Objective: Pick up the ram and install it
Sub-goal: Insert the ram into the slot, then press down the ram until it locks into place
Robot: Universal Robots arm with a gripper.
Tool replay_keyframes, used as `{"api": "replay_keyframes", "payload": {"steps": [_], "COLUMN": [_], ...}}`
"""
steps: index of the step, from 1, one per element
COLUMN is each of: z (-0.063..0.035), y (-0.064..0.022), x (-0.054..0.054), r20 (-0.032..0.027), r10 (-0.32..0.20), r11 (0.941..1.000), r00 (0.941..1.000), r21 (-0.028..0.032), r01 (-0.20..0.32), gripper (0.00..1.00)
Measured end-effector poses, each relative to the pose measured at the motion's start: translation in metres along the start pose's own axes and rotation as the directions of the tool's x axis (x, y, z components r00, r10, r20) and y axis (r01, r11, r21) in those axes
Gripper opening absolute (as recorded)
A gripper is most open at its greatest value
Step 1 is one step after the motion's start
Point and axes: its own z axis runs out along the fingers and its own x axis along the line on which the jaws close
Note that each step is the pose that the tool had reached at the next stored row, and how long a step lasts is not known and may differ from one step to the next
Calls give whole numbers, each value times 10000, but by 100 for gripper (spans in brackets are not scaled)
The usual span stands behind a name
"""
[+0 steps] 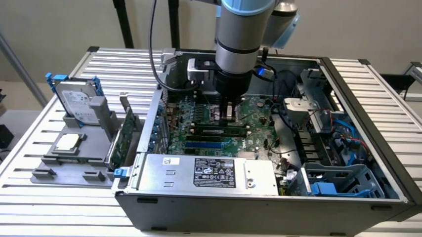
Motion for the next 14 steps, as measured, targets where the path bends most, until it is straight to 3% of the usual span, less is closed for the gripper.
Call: {"api": "replay_keyframes", "payload": {"steps": [2, 14], "z": [0, 4], "y": [6, 11], "x": [0, -4], "r20": [-1, 0], "r10": [0, 1], "r11": [10000, 10000], "r00": [10000, 10000], "r21": [-1, 4], "r01": [0, -1], "gripper": [11, 11]}}
